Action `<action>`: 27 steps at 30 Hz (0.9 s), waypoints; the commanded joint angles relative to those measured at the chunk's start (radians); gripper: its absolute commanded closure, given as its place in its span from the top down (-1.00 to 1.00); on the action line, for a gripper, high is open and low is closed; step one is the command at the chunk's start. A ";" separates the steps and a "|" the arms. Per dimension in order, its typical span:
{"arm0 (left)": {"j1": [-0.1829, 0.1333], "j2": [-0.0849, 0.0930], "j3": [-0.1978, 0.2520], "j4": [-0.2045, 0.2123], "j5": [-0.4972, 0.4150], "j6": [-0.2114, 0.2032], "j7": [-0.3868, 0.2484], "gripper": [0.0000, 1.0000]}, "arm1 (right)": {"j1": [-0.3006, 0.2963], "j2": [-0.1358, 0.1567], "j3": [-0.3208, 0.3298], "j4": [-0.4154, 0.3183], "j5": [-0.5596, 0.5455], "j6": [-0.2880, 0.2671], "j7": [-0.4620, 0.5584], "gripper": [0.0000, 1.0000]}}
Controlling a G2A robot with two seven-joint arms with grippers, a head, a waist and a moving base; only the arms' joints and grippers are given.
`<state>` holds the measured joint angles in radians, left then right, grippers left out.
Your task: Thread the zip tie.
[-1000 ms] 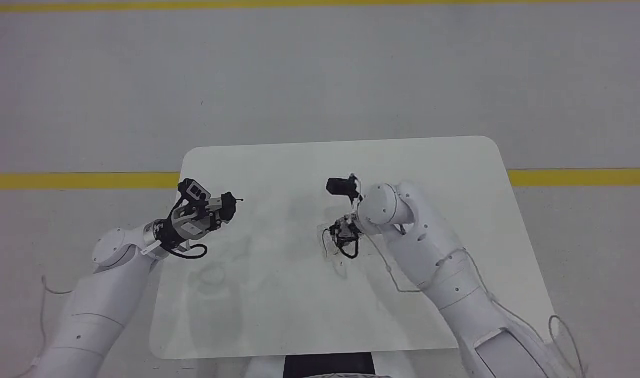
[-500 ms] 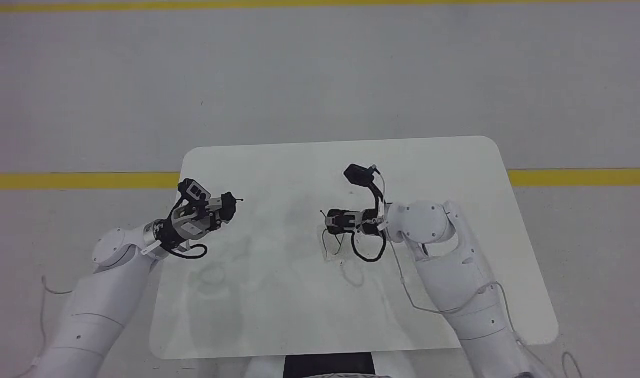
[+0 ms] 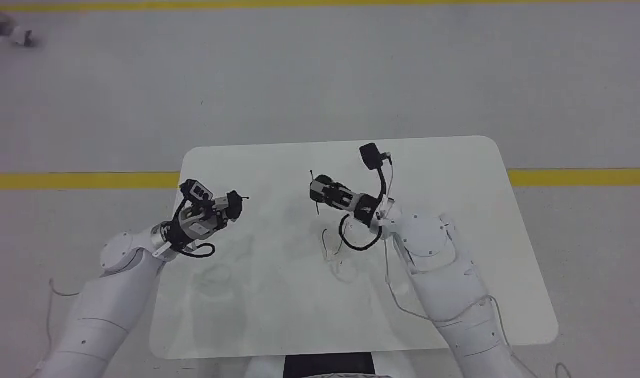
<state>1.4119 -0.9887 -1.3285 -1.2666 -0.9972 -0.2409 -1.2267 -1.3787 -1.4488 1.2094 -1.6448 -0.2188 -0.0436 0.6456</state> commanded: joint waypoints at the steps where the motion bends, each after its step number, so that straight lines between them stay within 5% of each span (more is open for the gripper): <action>1: 0.009 -0.005 0.011 0.002 0.011 -0.060 0.030 -1.00 | -0.016 -0.008 -0.015 -0.009 0.098 -0.019 -0.105 -1.00; 3: 0.013 -0.015 0.032 0.012 -0.020 -0.099 0.044 -1.00 | -0.018 -0.015 -0.035 -0.008 0.159 -0.055 -0.158 -1.00; 9: -0.015 -0.055 0.072 0.060 -0.047 -0.099 0.048 -1.00 | 0.009 -0.024 -0.096 0.022 0.181 -0.060 -0.193 -1.00; 18: -0.016 -0.055 0.071 0.060 -0.044 -0.099 0.057 -1.00 | 0.004 -0.026 -0.101 0.011 0.188 -0.073 -0.220 -1.00; 22: 0.003 -0.070 0.071 0.019 -0.020 -0.099 0.148 -1.00 | -0.013 -0.044 -0.169 0.012 0.124 -0.166 -0.450 -1.00; 27: 0.033 -0.108 0.039 -0.031 0.196 -0.099 0.261 -1.00 | -0.010 -0.068 -0.248 0.069 -0.059 -0.230 -0.781 -1.00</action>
<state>1.4376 -1.0862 -1.2822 -1.2856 -0.8777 -0.3400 -1.0010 -1.3941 -1.5128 0.9719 -1.5924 -0.2107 -0.2734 -0.0314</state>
